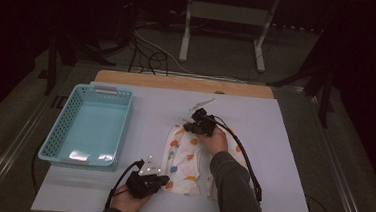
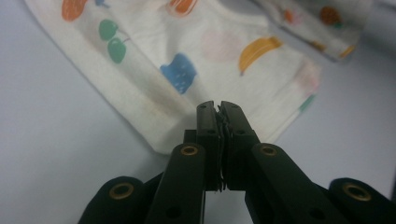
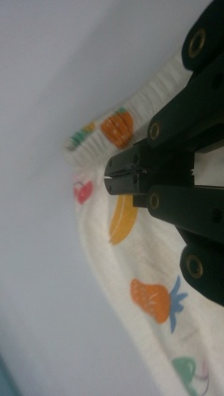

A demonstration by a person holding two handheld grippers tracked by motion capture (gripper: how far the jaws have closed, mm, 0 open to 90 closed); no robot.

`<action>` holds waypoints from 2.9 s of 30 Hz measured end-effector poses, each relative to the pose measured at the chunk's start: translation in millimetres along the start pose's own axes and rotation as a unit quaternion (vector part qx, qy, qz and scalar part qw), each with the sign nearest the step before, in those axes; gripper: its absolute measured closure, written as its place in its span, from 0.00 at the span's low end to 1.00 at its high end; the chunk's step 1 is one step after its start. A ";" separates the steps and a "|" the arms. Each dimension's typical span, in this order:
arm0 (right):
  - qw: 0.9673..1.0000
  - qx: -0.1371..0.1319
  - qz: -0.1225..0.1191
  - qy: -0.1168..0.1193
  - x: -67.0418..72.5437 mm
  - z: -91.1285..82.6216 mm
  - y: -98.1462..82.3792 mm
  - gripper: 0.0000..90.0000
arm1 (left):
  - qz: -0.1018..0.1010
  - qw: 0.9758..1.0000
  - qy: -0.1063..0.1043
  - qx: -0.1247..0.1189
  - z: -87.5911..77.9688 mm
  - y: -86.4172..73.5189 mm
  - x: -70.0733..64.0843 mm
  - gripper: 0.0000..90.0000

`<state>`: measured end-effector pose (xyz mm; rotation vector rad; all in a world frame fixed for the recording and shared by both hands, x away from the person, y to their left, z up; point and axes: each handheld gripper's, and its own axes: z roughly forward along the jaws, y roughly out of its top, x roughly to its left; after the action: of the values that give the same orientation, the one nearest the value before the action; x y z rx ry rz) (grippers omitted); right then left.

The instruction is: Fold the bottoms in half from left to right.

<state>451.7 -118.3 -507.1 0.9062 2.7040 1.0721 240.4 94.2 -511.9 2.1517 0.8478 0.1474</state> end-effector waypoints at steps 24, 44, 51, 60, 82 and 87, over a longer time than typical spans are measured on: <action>0.999 -0.043 0.008 0.016 -16.0 -49.1 -8.4 1.00 | 0.028 0.998 -0.052 -0.036 13.2 43.3 -36.5 0.98; 0.998 -0.053 0.025 -0.013 -39.5 -98.6 -32.3 1.00 | 0.069 0.992 -0.095 -0.036 52.7 95.7 -78.8 0.98; 0.998 -0.044 0.043 -0.024 -56.0 -110.1 -53.8 1.00 | 0.074 0.991 -0.105 -0.026 79.9 107.3 -93.7 0.98; 0.995 -0.027 0.087 -0.048 -71.5 -110.4 -85.4 0.93 | 0.069 0.991 -0.118 -0.006 115.0 107.4 -103.6 0.94; 0.992 -0.069 0.074 -0.076 -57.9 -143.3 -99.2 0.87 | 0.095 0.991 -0.098 0.014 97.5 88.5 -93.3 0.72; 0.994 -0.045 0.067 -0.067 -56.2 -118.1 -92.4 0.88 | 0.093 0.990 -0.102 0.016 97.0 84.6 -90.3 0.77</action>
<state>417.5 -273.4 -485.9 1.1153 2.4953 1.1041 251.0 -62.3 -500.8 2.2283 0.5360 0.0060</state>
